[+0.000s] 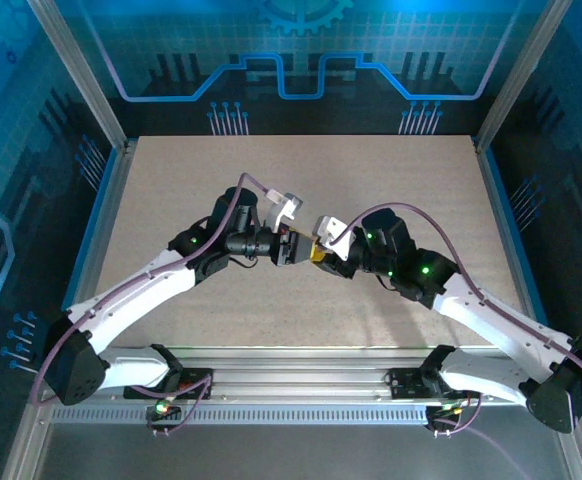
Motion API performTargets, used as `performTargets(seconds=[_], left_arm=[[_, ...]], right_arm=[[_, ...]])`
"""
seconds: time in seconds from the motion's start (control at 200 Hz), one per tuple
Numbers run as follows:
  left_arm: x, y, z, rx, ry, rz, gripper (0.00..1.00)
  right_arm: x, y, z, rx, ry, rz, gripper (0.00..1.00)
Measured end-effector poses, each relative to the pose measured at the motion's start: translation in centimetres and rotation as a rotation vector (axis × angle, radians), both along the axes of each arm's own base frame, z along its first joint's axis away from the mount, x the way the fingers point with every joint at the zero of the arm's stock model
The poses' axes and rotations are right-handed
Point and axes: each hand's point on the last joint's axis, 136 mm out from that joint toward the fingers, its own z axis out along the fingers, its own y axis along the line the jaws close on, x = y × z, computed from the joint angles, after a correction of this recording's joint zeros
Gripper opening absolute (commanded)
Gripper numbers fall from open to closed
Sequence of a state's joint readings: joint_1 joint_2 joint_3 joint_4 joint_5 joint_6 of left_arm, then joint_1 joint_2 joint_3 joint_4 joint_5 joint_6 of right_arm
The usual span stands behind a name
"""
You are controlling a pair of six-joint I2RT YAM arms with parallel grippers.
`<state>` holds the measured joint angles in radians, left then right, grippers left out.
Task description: Insert wireless bluetooth earbuds into charging case
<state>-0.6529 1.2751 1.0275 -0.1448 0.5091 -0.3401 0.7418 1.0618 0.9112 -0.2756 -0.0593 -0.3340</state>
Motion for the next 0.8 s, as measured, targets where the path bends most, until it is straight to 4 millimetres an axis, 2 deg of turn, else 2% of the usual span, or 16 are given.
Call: performTargets(seconds=[0.25, 0.44, 0.575, 0.8], left_arm=[[0.3, 0.0, -0.4, 0.03, -0.013, 0.014, 0.25], [0.3, 0.0, -0.4, 0.053, -0.046, 0.004, 0.22], [0.1, 0.2, -0.7, 0.086, -0.085, -0.023, 0.19], [-0.9, 0.3, -1.2, 0.112, -0.126, -0.108, 0.18]], right_arm=[[0.3, -0.1, -0.5, -0.017, 0.007, -0.014, 0.4], [0.3, 0.0, -0.5, -0.015, 0.009, -0.012, 0.59], [-0.6, 0.3, 0.0, 0.011, 0.021, 0.03, 0.68], [-2.6, -0.3, 0.3, 0.054, 0.098, 0.114, 0.72]])
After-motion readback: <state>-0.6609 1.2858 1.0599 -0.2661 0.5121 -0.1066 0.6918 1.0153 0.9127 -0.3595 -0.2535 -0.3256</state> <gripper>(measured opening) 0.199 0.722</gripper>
